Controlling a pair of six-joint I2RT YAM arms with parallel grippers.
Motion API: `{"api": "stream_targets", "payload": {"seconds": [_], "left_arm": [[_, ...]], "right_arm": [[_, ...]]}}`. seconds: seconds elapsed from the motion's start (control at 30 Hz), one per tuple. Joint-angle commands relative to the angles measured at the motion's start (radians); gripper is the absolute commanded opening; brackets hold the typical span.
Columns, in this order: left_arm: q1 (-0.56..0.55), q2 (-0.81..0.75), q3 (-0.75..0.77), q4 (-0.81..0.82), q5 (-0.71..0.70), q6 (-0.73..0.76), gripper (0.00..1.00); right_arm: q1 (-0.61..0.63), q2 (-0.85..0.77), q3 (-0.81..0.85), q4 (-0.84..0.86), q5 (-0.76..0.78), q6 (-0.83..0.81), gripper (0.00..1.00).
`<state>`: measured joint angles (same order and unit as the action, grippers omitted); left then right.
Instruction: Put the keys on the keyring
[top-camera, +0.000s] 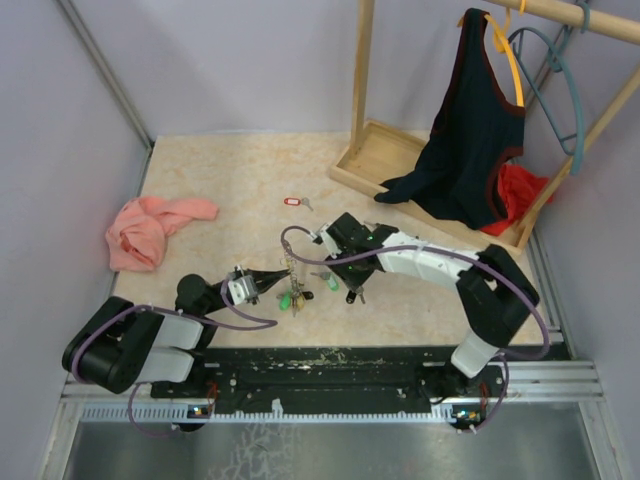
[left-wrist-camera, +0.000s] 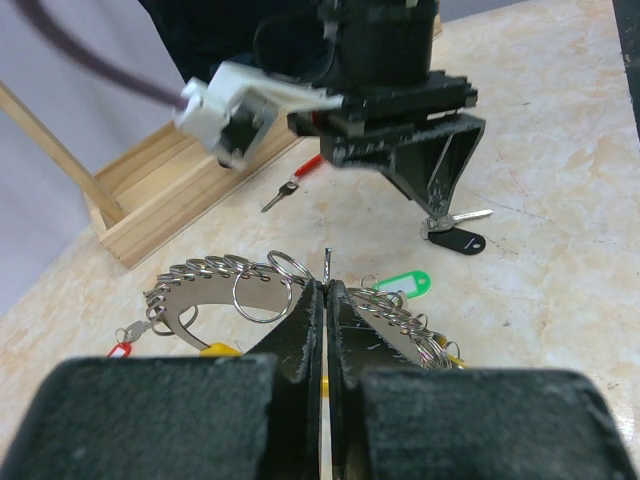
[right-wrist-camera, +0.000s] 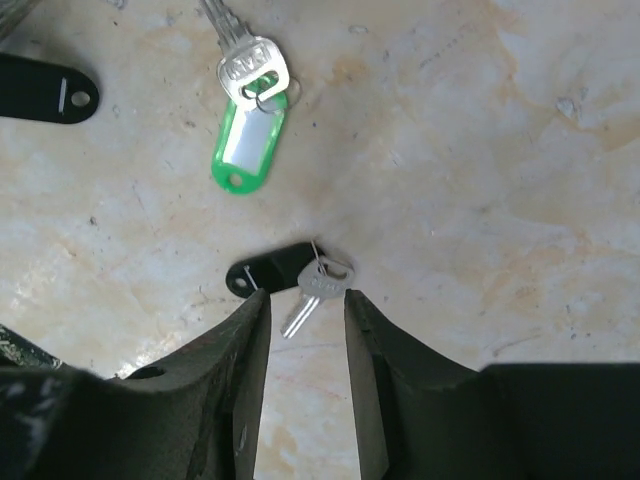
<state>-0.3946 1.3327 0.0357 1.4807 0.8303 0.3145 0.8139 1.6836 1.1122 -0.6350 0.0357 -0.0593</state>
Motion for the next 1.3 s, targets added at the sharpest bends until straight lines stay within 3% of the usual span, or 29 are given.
{"api": "stream_targets", "payload": {"seconds": [0.0,0.43,0.73,1.27], "left_arm": [[0.006,-0.024,0.020,0.031,-0.004,0.008,0.00],[0.006,-0.008,0.021,0.051,0.003,0.002,0.00],[0.006,-0.007,0.021,0.047,0.002,0.002,0.00],[0.006,-0.001,0.025,0.046,0.005,0.000,0.00]], "right_arm": [[-0.045,-0.146,-0.106,0.160,-0.087,0.015,0.36],[-0.106,-0.250,-0.360,0.488,-0.218,0.053,0.26],[-0.109,-0.295,-0.378,0.500,-0.119,0.090,0.26],[-0.113,-0.202,-0.333,0.459,-0.160,0.137,0.22]]}}
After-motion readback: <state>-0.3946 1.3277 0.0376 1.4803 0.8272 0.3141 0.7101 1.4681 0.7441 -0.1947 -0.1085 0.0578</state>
